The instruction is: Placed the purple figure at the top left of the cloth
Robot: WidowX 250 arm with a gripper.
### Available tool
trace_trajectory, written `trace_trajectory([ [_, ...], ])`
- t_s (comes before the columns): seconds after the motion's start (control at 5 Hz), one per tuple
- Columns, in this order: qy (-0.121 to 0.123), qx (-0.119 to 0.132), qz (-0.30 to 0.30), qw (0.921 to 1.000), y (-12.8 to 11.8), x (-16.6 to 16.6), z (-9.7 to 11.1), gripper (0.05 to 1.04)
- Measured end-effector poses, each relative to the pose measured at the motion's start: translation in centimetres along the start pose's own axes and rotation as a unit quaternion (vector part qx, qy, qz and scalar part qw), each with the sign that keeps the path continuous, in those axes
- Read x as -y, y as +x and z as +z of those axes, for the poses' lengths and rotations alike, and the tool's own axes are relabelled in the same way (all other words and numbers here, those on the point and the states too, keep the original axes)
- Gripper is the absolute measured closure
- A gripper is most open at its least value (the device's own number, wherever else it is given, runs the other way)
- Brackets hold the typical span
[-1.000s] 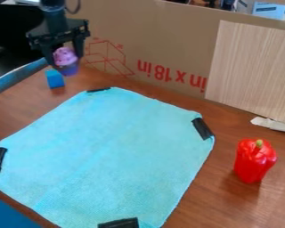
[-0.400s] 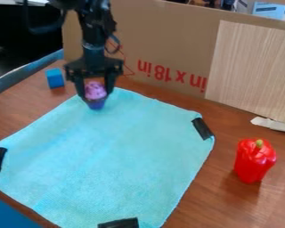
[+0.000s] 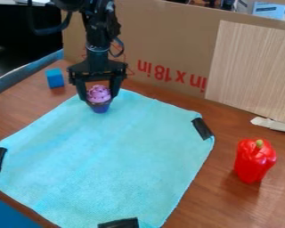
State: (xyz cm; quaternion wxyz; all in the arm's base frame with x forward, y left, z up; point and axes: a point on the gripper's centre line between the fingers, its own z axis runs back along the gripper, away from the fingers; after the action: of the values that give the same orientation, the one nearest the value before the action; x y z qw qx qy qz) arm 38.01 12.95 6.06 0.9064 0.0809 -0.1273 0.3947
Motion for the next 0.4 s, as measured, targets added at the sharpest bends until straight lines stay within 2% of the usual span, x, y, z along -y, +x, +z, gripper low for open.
trace_trajectory([
  [0.2, -0.004, -0.004, -0.001, 1.0, -0.14, 0.13, 0.0, 0.072],
  [0.4, -0.023, -0.035, 0.004, 0.9991, -0.04, 0.0, 0.49, 0.078],
])
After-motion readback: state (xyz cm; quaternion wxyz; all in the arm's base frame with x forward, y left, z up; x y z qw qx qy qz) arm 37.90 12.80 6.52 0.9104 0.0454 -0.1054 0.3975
